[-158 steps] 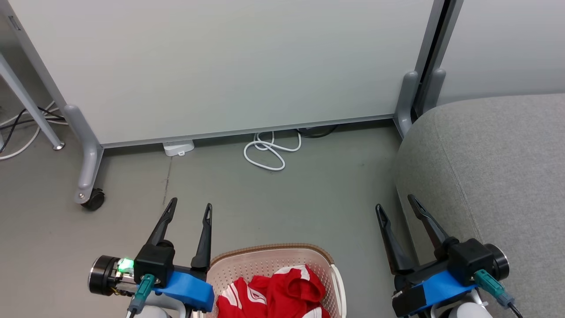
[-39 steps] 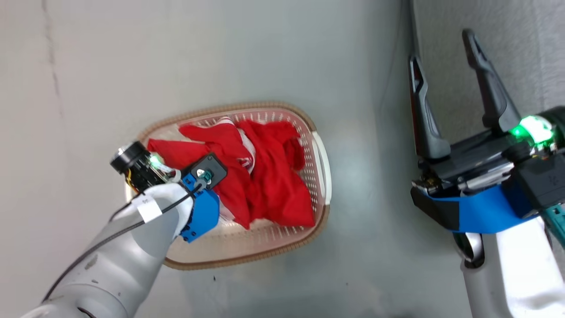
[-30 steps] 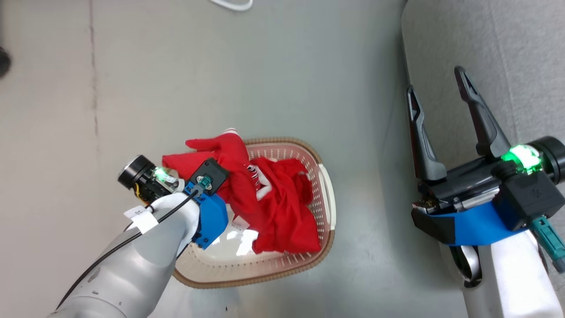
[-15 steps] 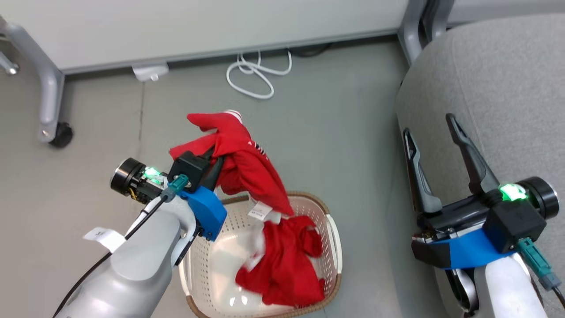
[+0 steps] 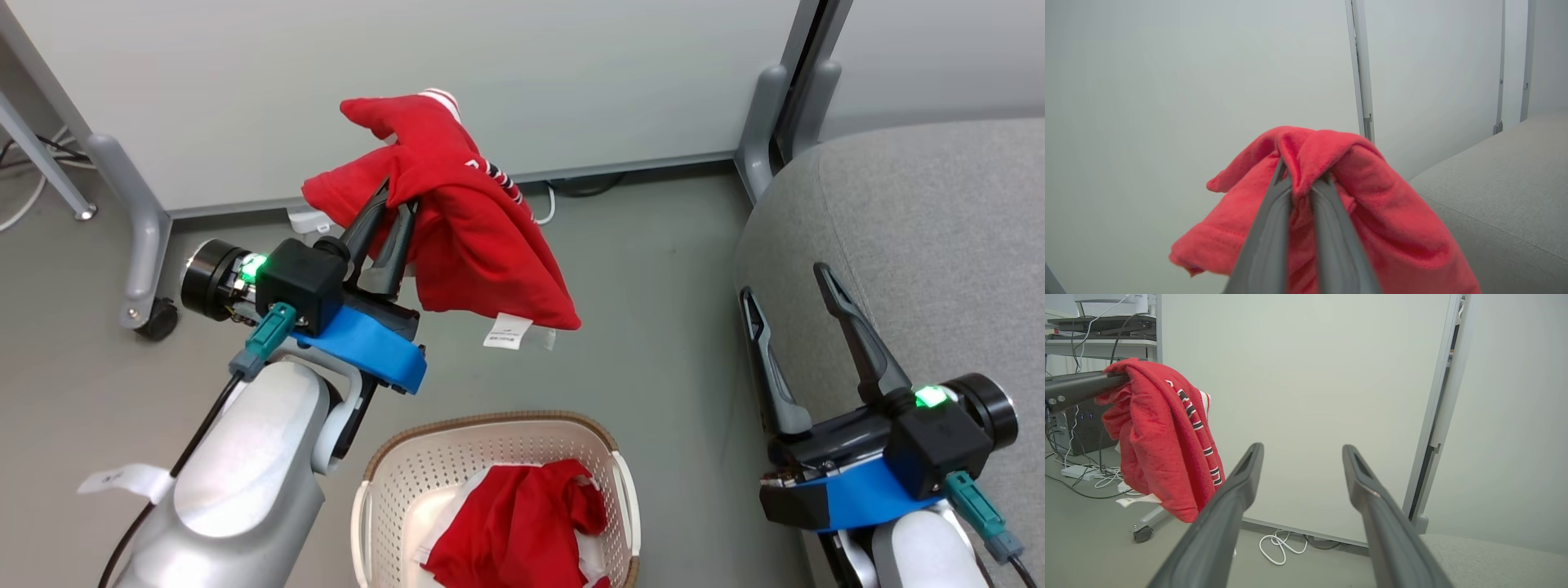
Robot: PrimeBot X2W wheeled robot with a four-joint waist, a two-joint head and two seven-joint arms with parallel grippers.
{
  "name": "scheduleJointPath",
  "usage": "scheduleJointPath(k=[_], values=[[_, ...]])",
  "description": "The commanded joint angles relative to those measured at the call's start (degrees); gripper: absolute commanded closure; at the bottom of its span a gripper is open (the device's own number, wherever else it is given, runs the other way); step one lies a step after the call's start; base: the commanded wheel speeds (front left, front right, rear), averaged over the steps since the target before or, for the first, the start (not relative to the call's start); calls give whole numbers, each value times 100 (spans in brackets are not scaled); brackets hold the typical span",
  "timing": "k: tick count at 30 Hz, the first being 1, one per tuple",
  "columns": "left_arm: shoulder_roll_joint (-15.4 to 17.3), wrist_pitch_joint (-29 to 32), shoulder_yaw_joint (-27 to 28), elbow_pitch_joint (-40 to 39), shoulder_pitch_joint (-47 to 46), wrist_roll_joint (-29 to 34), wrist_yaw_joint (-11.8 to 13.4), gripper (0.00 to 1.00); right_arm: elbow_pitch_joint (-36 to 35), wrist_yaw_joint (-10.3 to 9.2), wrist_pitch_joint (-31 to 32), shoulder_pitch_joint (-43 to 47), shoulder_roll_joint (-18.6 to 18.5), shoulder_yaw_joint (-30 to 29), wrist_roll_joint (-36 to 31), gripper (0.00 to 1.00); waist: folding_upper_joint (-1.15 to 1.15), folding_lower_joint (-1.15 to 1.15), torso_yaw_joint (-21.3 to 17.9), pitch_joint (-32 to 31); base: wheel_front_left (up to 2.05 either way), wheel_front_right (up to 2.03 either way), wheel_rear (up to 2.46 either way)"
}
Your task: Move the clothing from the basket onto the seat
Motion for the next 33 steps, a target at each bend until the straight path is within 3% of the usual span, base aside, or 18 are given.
scheduleJointPath(k=[1, 8, 18, 33], values=[[-20, -29, 74, -83, 104, 55, -9, 100, 14, 3, -4, 97, -18, -1, 19, 0, -1, 1, 18, -81, 0, 0, 0], [-264, -29, 410, -572, 407, 270, -143, 100, 46, 3, -4, 256, -18, 64, 93, 0, -1, 1, 36, -329, 0, 0, 0], [-436, -29, 541, -587, 518, 532, -316, 100, -184, 3, -3, -47, -17, 508, 4, 0, -1, 1, 105, -394, 0, 0, 0], [-722, -29, 342, -501, 375, 775, -469, 100, 723, 3, -3, -1130, -19, 1674, 119, 0, -1, 1, 285, -187, 0, 0, 0]])
